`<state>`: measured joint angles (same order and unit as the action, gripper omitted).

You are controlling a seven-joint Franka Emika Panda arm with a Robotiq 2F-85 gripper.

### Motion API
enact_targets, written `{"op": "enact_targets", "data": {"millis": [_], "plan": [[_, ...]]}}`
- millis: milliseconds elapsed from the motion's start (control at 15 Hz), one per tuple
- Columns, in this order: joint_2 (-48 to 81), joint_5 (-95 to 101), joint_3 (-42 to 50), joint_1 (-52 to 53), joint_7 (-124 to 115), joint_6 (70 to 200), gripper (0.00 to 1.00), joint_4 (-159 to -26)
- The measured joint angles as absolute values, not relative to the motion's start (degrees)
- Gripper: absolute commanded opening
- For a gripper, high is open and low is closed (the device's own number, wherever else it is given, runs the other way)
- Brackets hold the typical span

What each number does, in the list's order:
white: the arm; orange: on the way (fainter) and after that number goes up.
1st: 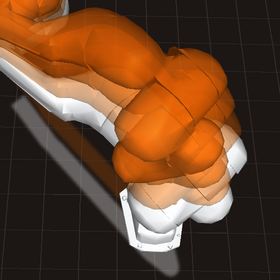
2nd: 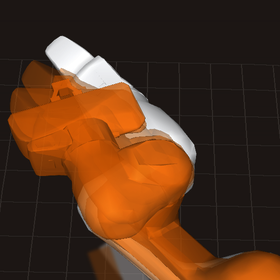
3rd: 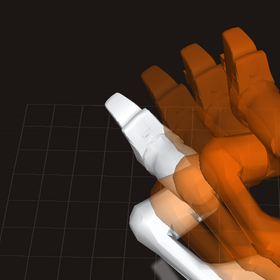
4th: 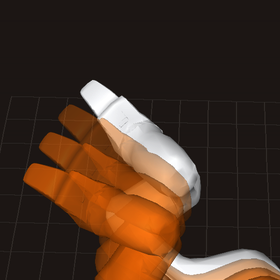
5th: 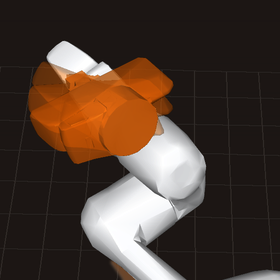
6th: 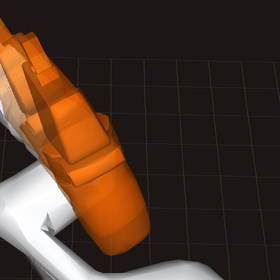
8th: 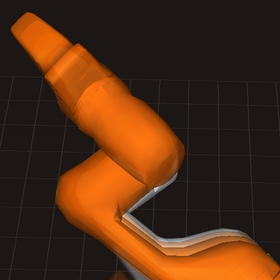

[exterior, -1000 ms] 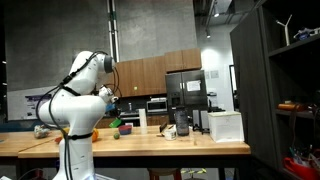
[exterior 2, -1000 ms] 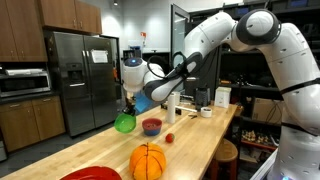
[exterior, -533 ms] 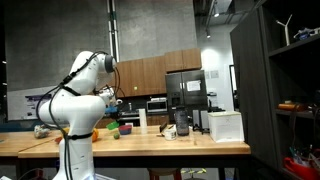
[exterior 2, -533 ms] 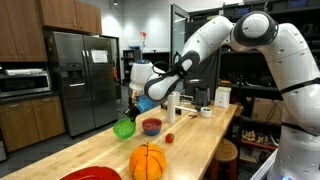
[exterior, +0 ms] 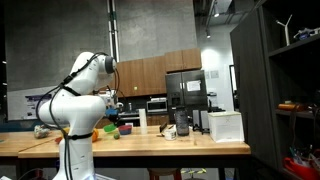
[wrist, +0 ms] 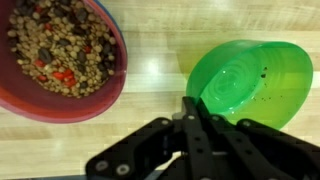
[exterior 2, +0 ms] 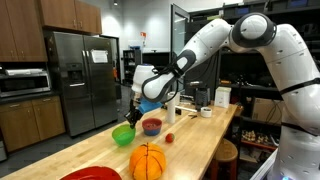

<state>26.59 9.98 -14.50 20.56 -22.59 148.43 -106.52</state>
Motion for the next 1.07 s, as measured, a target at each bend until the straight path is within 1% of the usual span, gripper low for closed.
{"op": "enact_targets", "data": {"millis": [267,333,400,533,1067], "plan": [[27.30,4.97,-14.57,20.66,-18.54,149.17,0.01,-106.83],[27.44,4.12,-14.60,20.67,-17.88,149.32,0.27,-106.91],[27.53,3.37,-14.63,20.67,-17.23,149.43,0.29,-107.02],[27.64,2.26,-14.65,20.67,-16.12,149.63,0.40,-107.19],[27.46,1.83,-14.66,20.72,-14.48,149.96,0.93,-107.25]]}}
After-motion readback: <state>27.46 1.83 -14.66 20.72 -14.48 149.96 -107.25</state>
